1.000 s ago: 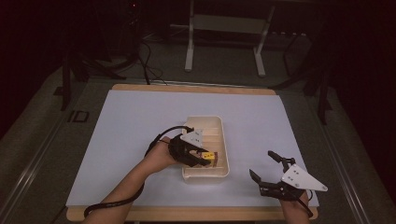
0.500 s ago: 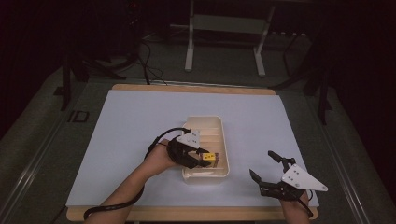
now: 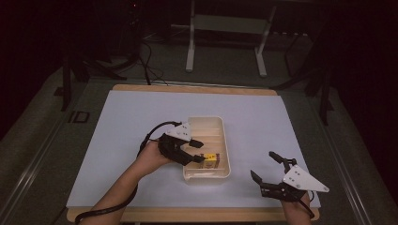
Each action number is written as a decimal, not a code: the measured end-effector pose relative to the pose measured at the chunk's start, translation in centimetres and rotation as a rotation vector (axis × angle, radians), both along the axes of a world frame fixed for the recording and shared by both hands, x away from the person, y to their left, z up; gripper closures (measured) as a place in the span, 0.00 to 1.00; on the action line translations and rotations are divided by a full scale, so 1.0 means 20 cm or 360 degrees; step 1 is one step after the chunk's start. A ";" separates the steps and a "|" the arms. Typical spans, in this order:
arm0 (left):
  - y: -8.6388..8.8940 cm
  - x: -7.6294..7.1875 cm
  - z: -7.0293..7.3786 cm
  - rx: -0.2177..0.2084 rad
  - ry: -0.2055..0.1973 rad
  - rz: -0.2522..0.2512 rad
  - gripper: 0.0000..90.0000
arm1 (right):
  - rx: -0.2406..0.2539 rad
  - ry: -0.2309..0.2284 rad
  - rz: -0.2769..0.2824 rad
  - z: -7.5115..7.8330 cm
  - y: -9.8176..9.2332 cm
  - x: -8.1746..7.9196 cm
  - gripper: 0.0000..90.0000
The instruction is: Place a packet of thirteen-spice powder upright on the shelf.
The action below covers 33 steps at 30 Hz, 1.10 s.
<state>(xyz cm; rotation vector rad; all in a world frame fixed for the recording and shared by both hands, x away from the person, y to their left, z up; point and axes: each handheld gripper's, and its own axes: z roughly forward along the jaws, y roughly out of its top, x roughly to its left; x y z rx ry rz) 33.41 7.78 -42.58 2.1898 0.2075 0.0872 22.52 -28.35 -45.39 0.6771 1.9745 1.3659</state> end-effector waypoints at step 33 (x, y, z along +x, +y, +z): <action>0.43 -0.08 0.09 -0.0202 -0.0065 0.0751 0.02 | -0.0003 -0.0002 -0.0013 0.00 0.00 0.00 0.16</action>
